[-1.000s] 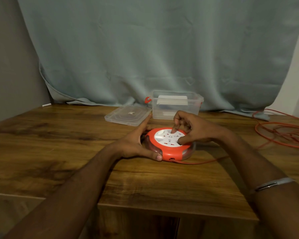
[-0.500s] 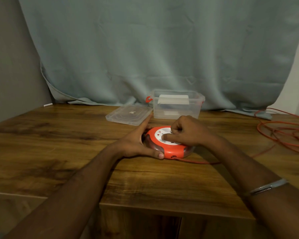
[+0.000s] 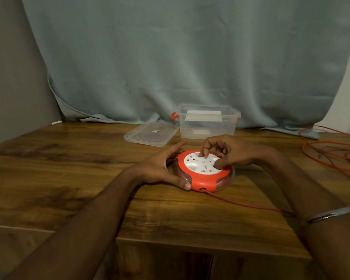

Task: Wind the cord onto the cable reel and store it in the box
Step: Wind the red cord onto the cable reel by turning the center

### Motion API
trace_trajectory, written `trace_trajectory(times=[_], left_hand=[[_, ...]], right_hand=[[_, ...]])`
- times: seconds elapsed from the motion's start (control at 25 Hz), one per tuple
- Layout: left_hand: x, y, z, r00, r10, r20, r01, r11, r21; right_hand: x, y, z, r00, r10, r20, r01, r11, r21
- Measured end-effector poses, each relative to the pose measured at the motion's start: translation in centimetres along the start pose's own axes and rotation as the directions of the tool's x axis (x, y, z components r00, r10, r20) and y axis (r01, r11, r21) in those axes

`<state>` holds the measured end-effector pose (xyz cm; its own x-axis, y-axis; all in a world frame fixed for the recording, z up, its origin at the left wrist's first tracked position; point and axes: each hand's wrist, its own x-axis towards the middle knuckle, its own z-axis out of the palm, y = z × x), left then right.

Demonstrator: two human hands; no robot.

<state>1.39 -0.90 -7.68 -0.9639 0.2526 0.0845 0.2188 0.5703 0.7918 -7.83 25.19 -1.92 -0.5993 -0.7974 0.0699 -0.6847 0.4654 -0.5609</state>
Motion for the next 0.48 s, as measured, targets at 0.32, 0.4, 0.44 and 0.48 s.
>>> trace_trajectory(times=[0.32,0.4,0.44,0.48], left_hand=[[0.1,-0.2,0.1,0.998,0.022,-0.063,-0.022,1.000,0.007],[0.2,-0.3,0.0,0.997,0.025,-0.070,-0.023,0.999,0.022],[0.2,-0.3,0.0,0.997,0.024,-0.074,-0.022,0.999,0.027],[0.2,-0.2,0.1,0.997,0.026,-0.077,-0.024,0.999,0.029]], right_hand=[[-0.3,-0.8,0.9,0.993,0.003,-0.115,-0.011,0.998,-0.063],[-0.2,-1.3,1.3,0.988,0.009,-0.157,-0.037,0.984,-0.172],[-0.1,-1.5,1.6,0.983,0.017,-0.185,-0.058,0.974,-0.217],[0.0,-1.7,2.0,0.976,0.022,-0.219,-0.079,0.964,-0.255]])
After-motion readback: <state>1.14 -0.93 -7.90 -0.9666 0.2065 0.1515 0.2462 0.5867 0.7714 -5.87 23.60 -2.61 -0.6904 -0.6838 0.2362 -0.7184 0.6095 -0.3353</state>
